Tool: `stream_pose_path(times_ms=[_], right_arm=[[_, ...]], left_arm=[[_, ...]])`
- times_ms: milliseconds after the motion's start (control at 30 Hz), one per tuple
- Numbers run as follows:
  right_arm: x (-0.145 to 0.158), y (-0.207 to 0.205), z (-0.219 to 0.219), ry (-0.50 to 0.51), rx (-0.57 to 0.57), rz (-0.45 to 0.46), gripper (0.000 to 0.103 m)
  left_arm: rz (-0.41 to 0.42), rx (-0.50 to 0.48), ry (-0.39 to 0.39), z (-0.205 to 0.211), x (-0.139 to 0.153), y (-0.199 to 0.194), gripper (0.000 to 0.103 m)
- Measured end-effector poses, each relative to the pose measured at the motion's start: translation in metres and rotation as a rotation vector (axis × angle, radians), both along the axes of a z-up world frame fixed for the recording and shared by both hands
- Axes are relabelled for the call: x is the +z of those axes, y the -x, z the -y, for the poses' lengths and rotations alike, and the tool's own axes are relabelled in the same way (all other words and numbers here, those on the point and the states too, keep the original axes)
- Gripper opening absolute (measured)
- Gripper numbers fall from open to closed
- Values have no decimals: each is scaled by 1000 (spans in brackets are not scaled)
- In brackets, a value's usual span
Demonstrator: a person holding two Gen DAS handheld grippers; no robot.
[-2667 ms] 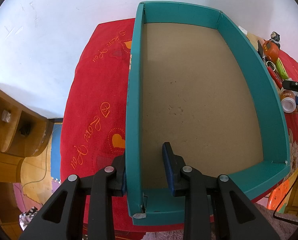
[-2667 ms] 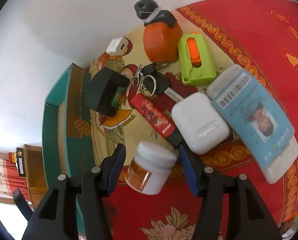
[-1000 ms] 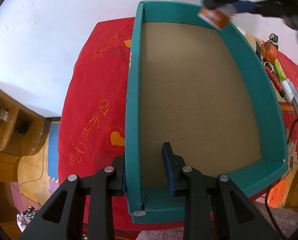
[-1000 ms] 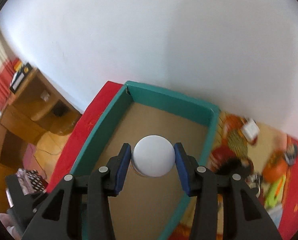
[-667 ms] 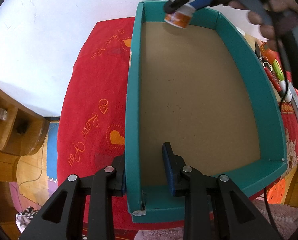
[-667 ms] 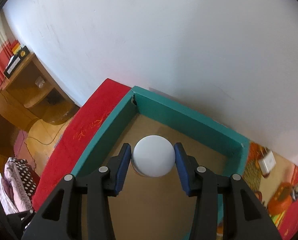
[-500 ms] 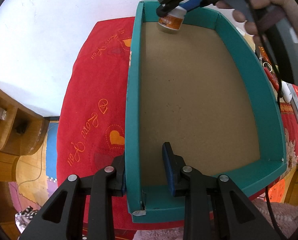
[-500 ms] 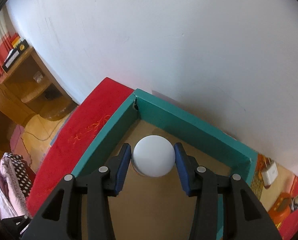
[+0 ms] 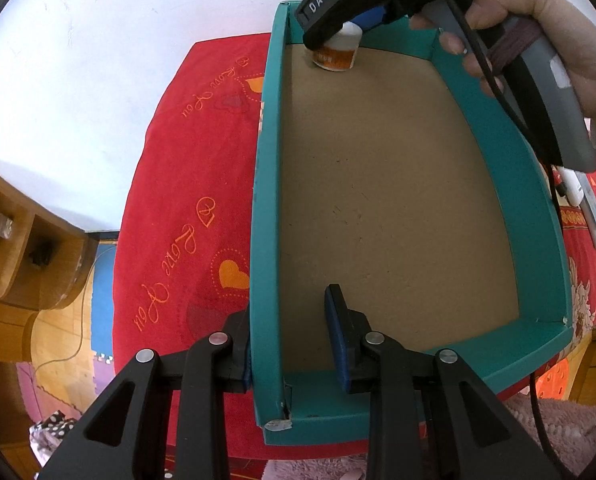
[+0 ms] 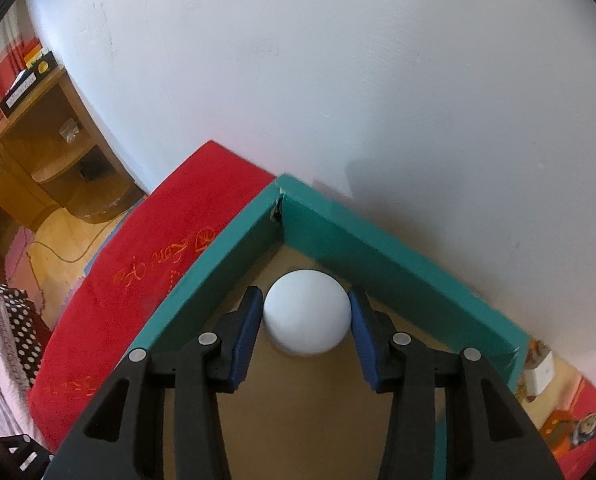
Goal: Organize objects
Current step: 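Lower the pill jar into the tray corner and open the right gripper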
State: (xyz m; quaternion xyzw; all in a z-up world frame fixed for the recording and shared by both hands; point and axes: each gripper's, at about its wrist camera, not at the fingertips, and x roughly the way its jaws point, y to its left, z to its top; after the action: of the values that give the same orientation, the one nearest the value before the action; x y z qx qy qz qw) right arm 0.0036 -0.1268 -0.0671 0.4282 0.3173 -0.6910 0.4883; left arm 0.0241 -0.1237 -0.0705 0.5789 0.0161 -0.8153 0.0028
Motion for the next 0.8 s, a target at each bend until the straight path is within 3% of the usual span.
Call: stream_pose_path(times_ms=[267, 533, 800], right_arm=[[-4, 1, -2, -3, 4, 12, 43], [16, 2, -12, 35, -3, 42, 44], [42, -1, -48, 87, -24, 64, 47]], left_arm=[[0, 0, -1, 0, 0, 0, 30], [0, 0, -3, 0, 0, 0, 30], [0, 3, -5, 0, 0, -3, 30]])
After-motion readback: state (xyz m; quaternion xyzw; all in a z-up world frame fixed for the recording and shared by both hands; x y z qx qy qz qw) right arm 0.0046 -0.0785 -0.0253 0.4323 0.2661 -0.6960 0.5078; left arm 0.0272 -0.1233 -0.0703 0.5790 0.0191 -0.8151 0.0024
